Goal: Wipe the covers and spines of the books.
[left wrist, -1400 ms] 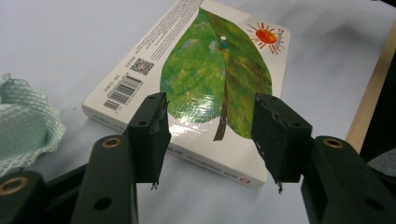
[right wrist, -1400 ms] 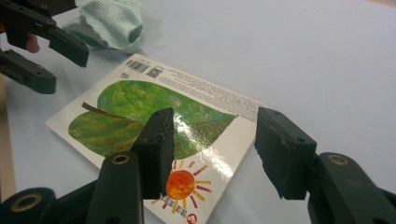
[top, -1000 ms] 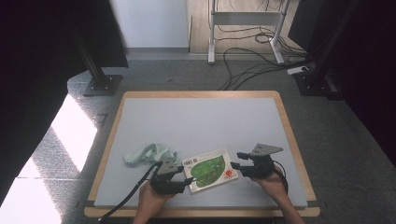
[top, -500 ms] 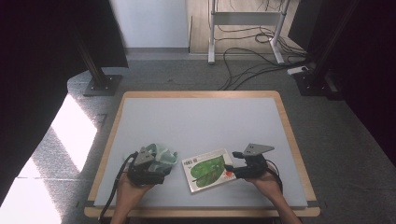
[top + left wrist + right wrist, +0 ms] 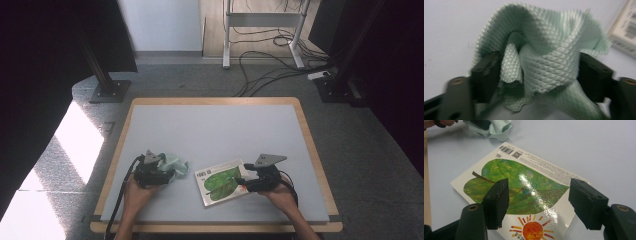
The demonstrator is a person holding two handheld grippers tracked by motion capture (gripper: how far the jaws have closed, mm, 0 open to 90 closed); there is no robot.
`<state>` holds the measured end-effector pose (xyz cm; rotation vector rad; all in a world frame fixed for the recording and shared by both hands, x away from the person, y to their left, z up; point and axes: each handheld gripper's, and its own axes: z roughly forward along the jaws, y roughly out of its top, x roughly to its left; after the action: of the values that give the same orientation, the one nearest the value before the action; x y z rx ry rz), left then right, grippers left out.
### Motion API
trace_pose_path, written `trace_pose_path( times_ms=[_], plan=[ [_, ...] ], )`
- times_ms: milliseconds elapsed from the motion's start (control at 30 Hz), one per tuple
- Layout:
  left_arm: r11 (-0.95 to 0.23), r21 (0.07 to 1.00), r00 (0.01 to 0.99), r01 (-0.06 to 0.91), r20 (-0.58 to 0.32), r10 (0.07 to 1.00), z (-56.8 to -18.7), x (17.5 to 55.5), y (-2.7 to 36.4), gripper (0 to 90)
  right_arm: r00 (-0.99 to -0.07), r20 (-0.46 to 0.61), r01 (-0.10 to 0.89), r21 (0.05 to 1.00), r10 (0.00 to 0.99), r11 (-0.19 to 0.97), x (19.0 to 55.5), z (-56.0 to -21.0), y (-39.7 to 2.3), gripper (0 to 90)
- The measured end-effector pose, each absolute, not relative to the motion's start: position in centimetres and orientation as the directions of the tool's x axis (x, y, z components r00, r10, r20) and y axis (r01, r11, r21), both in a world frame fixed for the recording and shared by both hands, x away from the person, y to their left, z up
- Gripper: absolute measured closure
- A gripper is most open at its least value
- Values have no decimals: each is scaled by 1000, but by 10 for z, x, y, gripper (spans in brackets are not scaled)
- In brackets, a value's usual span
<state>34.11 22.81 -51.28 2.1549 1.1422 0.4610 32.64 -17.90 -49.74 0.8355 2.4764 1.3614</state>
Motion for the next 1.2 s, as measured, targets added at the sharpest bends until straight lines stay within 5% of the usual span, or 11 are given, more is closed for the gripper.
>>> trace_pose_path(
  times_ms=[233,333,900,1200],
  plan=[
    [-398,707,535,585,34,844,-519,337,233,748,-825,101,386,820,556,423,327,-501,-177,321],
    [-371,722,530,584,7,848,-514,336,234,819,-826,100,385,819,555,426,327,-501,-176,321],
    [-358,818,707,449,-81,702,-454,322,179,830,-832,88,365,831,548,420,323,-489,-178,321],
    [-435,784,779,442,-94,621,-481,325,127,764,-836,94,359,840,541,408,321,-486,-180,321]
  ],
)
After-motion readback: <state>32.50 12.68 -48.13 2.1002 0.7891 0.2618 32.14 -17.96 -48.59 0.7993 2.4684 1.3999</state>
